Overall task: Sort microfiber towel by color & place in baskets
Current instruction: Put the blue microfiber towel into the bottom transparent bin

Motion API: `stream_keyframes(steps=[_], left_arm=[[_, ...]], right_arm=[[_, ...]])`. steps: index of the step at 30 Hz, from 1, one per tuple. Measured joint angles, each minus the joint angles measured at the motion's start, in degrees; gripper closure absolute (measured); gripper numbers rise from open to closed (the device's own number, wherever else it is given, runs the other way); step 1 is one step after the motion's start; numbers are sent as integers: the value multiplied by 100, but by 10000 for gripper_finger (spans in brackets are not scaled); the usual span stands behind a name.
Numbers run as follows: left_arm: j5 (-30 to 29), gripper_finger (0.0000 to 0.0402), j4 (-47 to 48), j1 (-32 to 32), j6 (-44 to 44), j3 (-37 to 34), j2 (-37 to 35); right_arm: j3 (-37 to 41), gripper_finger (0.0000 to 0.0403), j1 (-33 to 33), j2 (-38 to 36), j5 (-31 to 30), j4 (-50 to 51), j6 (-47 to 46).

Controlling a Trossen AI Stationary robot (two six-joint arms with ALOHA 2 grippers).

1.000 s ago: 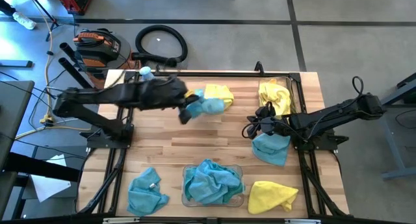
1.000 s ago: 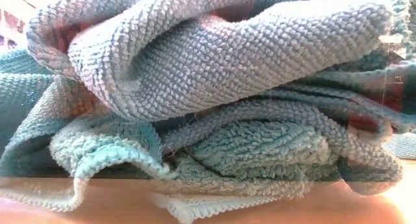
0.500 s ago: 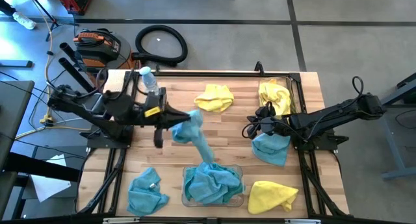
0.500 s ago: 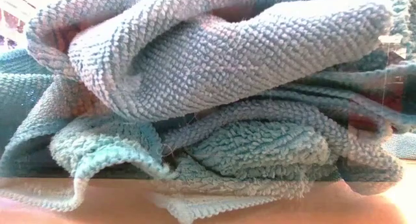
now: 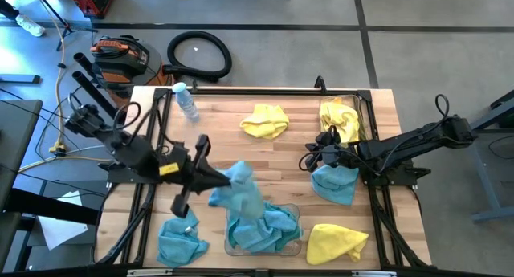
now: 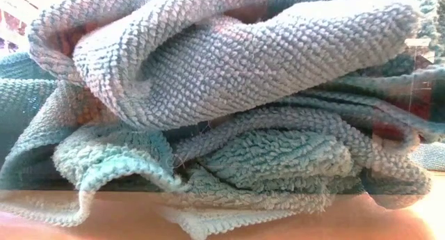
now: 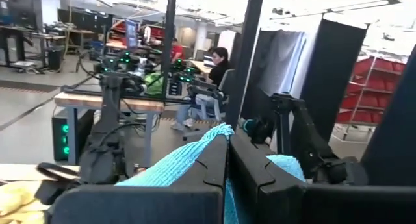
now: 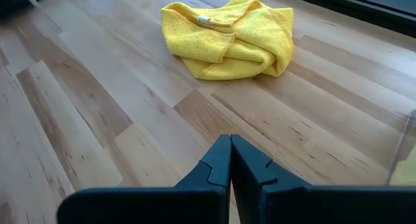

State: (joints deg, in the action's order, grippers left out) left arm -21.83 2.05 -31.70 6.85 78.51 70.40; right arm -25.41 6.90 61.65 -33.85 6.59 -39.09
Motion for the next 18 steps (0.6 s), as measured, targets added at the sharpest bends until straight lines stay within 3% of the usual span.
stream_keyframes(steps=[4,9,18], left_arm=[[-30,401,244,-158,6,392,447],[-73,401,1247,-217,333,921,1101],[-163,401,2019,123,1311,1086,1916]], right_arm=[[0,402,0,0,0,6,-115],[0,402,0,0,0,24,-118],[-2,402,0,75,0,85,-370]])
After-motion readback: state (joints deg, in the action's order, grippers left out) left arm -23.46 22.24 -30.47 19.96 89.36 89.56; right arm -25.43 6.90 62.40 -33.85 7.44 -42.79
